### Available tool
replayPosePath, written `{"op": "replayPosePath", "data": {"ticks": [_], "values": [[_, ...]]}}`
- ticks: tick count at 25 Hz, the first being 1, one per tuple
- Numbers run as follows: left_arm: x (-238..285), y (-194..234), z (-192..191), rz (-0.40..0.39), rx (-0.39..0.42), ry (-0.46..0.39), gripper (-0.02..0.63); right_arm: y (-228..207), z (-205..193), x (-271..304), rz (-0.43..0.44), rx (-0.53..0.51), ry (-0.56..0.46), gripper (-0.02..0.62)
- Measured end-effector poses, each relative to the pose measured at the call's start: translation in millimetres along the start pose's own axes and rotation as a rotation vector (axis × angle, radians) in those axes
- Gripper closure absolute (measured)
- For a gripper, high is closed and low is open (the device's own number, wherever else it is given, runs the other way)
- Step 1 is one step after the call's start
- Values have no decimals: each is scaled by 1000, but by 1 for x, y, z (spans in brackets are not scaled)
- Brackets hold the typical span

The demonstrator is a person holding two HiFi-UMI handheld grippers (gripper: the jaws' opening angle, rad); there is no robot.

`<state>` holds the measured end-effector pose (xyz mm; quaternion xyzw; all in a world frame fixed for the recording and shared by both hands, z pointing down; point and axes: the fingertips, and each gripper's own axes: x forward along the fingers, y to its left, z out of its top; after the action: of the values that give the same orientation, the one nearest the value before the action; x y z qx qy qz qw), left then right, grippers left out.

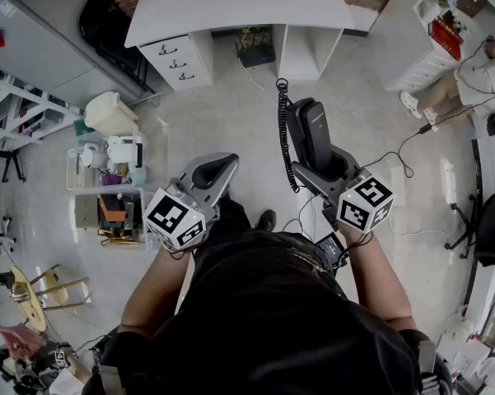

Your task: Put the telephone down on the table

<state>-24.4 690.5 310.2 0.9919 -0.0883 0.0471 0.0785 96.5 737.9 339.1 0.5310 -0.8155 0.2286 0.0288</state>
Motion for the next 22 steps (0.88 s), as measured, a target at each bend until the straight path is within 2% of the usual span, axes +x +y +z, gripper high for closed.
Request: {"op": "replayPosePath", "data": {"ticks": [9,22], "values": [[-30,18,-7,62,-24,-10,598,15,-4,7,20,-14,10,321],[-61,78,-11,128,-66,-13,598,32,15,78,93,-39,38,320]]}}
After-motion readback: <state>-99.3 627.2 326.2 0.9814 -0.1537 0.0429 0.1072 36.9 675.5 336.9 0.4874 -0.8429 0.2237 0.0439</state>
